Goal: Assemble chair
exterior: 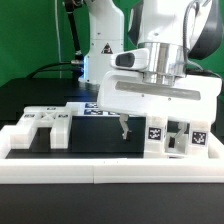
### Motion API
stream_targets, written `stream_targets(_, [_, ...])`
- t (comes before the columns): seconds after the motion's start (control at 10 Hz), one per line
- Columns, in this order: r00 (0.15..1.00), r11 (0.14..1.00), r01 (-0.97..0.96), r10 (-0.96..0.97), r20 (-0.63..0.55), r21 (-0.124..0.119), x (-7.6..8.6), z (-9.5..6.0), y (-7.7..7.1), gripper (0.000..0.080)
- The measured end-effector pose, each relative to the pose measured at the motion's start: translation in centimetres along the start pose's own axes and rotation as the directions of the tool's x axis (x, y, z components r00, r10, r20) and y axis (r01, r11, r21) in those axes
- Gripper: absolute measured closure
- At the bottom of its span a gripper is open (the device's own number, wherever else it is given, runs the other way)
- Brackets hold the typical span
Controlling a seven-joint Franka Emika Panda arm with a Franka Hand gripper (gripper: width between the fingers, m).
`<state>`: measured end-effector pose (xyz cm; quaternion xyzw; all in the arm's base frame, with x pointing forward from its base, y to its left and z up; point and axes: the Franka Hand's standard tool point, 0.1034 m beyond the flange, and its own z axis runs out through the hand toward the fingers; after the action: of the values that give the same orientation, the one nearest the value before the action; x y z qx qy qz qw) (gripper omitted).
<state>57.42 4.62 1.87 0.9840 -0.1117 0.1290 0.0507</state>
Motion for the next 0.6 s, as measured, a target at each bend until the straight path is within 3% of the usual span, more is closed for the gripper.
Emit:
stream_targets(0.4, [1.0,1.0,0.008,-0.008,0.012,-0.009,-0.6,0.79,0.13,0.0151])
stream_targets(0.6, [1.0,1.0,0.008,-0.008,0.012,-0.009,-0.61,0.79,0.12,0.0375])
